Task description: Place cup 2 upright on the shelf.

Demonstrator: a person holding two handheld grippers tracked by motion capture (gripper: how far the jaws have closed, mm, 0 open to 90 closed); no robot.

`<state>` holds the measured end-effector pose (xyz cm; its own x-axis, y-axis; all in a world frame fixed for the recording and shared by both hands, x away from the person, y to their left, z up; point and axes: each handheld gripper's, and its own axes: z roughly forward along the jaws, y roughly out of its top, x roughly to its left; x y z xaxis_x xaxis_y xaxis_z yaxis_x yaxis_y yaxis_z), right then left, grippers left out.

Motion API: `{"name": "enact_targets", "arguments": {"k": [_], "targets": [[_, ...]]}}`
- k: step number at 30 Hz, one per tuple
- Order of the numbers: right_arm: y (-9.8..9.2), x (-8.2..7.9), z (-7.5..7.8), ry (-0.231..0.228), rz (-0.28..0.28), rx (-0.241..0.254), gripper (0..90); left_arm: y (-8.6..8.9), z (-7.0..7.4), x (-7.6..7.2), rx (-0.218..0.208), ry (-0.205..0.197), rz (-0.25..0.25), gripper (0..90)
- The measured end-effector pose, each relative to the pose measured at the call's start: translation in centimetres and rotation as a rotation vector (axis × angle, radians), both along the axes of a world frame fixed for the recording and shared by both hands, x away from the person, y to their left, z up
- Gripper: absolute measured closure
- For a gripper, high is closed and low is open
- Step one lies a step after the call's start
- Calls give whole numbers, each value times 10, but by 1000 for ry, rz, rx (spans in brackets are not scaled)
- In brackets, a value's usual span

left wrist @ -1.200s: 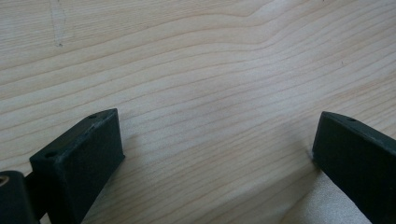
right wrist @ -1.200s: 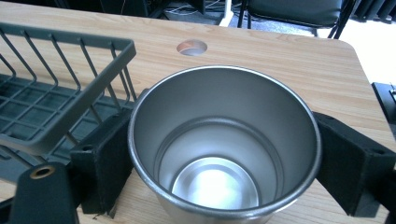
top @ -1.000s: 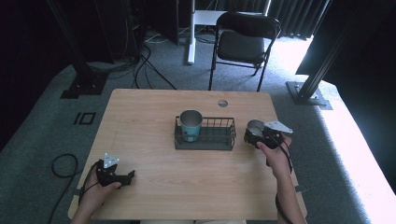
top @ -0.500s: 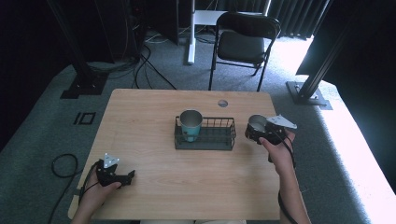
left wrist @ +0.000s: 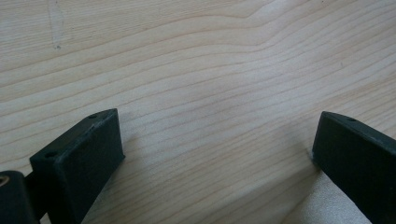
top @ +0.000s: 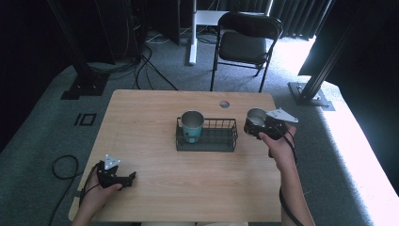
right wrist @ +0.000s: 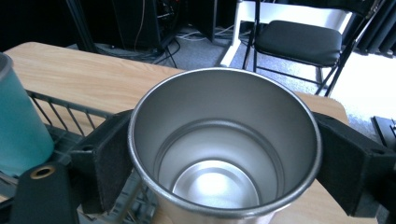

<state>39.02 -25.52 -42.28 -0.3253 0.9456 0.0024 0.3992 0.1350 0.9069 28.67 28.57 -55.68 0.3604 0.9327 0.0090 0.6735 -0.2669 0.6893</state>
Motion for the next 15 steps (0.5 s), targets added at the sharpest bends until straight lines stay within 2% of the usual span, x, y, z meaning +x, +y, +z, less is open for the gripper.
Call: {"name": "enact_targets", "arguments": {"k": [5,15], "targets": [[10,2,12,-16,24,-1,134,0,0,0,0,0,0,25],[29,4,19,-22,67,-3,134,0,0,0,0,0,0,25]]}}
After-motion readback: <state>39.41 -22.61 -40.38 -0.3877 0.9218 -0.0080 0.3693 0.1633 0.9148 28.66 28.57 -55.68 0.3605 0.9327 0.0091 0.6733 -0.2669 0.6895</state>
